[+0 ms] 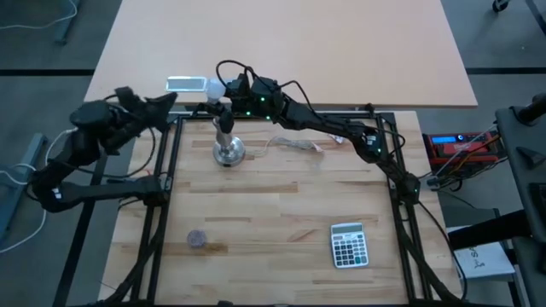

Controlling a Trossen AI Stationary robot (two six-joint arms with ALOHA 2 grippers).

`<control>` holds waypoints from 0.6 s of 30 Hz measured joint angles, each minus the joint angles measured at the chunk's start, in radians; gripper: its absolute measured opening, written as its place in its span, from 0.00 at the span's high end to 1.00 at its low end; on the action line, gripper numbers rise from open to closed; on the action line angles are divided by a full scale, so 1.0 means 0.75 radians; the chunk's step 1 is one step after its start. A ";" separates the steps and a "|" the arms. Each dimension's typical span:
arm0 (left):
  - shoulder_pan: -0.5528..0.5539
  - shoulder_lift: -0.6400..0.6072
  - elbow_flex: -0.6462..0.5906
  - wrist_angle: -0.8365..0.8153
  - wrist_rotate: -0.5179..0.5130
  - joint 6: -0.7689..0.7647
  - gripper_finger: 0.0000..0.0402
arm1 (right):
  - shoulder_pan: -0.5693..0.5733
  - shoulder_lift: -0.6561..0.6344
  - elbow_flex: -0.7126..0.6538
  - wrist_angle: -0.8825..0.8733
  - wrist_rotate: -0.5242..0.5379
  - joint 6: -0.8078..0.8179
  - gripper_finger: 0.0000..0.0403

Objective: Screw lightbulb
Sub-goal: Insert the lightbulb into the lamp

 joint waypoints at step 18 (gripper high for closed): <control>0.003 0.046 0.027 0.003 -0.051 0.021 1.00 | 0.029 -0.057 0.000 -0.164 0.000 0.005 0.35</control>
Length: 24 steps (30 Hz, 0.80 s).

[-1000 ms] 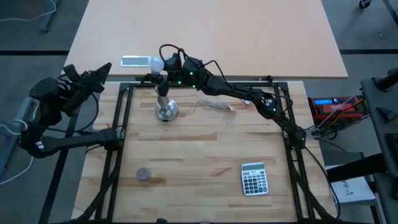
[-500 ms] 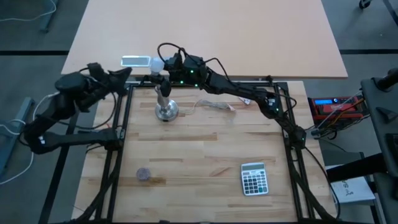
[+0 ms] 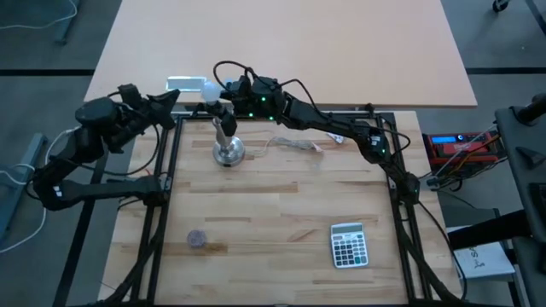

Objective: Screw lightbulb
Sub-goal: Insert the lightbulb into the lamp

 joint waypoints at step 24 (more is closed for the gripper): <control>0.001 0.030 -0.001 -0.004 -0.035 0.046 1.00 | 0.000 -0.064 0.000 -0.114 0.041 0.020 0.41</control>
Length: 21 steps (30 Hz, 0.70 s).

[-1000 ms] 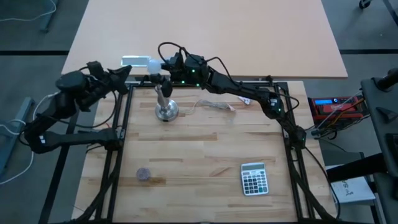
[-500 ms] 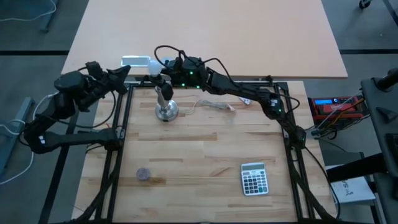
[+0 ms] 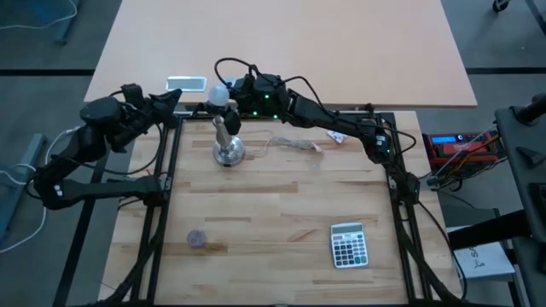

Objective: Screw lightbulb
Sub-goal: Insert the lightbulb into the lamp

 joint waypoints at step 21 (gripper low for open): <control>0.000 0.004 0.000 -0.015 0.001 0.004 1.00 | -0.029 -0.055 0.009 -0.059 -0.064 0.194 0.63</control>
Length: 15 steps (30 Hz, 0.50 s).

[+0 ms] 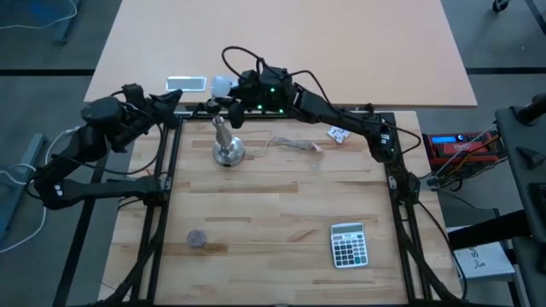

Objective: Screw lightbulb
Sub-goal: Insert the lightbulb into the lamp

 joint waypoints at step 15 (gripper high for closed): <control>0.000 0.014 0.000 -0.022 -0.002 0.011 1.00 | -0.022 -0.002 0.000 0.046 -0.019 -0.066 0.68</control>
